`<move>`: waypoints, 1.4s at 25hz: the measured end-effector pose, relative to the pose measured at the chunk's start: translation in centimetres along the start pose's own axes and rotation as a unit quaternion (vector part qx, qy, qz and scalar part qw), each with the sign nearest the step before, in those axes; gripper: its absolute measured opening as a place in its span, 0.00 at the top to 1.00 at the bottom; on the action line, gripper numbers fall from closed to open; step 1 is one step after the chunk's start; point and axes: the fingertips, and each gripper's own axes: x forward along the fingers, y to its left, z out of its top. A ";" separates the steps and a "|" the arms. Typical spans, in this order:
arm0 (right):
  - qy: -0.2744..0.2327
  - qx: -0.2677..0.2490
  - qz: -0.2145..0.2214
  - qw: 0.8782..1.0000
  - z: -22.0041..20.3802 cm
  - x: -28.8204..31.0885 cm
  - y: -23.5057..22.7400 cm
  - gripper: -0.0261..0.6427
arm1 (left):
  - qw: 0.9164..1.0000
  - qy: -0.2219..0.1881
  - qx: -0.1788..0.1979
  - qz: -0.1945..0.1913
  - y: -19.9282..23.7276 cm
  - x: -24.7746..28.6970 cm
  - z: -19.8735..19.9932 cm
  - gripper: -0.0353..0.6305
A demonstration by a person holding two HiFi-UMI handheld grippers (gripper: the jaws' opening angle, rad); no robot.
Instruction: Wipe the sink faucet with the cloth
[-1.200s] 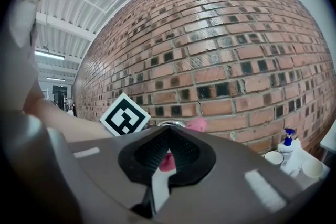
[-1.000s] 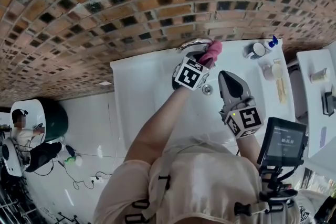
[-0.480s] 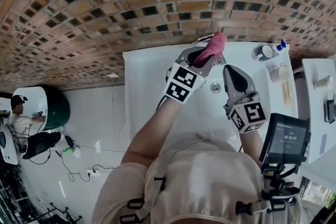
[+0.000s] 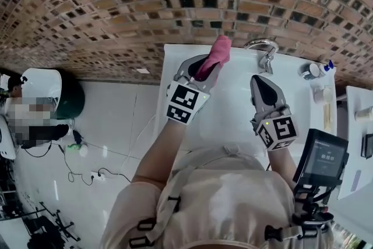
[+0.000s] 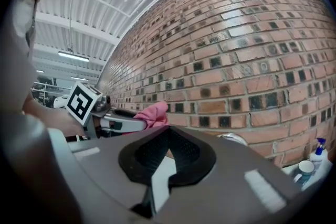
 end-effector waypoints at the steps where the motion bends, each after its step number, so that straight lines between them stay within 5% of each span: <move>1: 0.000 0.001 0.003 1.000 -0.1 0.2 0.6 0.98 | 1.000 0.011 -0.011 0.013 0.8 -1.2 -1.5 0.80; 9: 0.011 0.008 0.013 1.000 -1.0 1.0 4.3 0.98 | 0.987 0.107 -0.090 0.076 3.5 -8.1 -14.9 0.80; 15: 0.026 0.010 0.013 1.000 -2.0 0.8 5.6 0.98 | 0.975 0.182 -0.081 0.097 3.8 -9.3 -22.9 0.80; 28: 0.047 0.003 -0.010 0.999 -2.6 -0.2 4.0 0.98 | 0.935 0.321 -0.122 0.083 2.6 -7.6 -34.4 0.72; 35: 0.043 0.008 -0.019 0.999 -2.9 -0.4 3.6 0.98 | 0.950 0.269 -0.115 0.107 3.6 -8.1 -31.8 0.45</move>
